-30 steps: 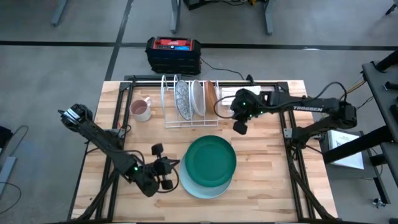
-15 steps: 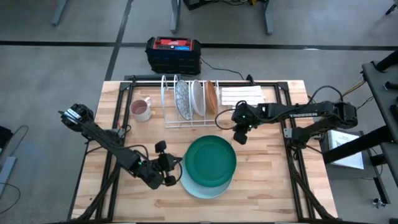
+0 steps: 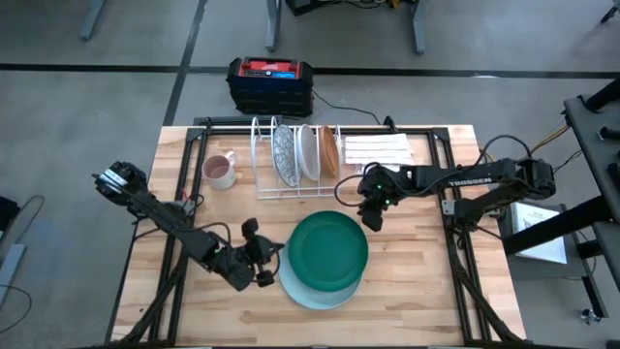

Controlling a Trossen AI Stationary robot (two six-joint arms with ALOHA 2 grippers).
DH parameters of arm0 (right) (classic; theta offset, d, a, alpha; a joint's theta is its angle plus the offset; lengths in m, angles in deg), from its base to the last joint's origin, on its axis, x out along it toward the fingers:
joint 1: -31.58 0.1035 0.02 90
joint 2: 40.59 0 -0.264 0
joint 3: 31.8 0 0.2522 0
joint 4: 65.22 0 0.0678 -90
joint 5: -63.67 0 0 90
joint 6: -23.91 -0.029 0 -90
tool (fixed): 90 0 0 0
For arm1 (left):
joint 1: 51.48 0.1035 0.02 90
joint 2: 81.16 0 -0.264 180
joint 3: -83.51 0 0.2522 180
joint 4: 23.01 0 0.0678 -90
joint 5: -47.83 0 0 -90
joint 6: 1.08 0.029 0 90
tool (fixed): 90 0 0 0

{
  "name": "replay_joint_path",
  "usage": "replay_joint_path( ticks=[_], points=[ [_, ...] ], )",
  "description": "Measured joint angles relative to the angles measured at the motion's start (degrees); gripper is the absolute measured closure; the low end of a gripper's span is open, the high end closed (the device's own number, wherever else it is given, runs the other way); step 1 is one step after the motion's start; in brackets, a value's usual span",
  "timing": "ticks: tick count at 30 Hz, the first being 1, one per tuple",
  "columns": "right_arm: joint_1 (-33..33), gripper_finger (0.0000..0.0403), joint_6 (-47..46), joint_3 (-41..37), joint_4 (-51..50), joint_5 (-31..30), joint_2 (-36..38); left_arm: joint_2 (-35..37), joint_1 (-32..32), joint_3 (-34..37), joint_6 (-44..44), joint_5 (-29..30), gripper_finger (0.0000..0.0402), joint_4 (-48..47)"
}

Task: Sort dishes
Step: Put the green plate into the dishwasher rack

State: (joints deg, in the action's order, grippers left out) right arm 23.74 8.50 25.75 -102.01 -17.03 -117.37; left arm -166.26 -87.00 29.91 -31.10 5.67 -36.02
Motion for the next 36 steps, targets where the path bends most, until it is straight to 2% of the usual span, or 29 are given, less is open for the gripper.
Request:
replay_joint_path(
  ticks=[7,13,21,36],
  points=[
    [0.0,0.0248,-2.4,-0.9,2.0,-0.4,-0.2,0.0,0.2,1.2,0.1,0.0,0.0401,1.0],
    [0.0,0.0217,-4.8,-3.7,5.6,-0.4,-0.2,0.0,0.4,1.8,0.8,0.5,0.0401,2.4],
    [0.3,0.0206,-8.6,-7.8,12.4,0.0,-0.2,0.0,0.4,3.2,2.0,0.6,0.0401,5.7],
    [4.0,0.0207,-11.7,-8.3,16.5,-0.3,-0.2,0.0,0.4,4.1,2.1,0.6,0.0401,7.2]
  ],
)
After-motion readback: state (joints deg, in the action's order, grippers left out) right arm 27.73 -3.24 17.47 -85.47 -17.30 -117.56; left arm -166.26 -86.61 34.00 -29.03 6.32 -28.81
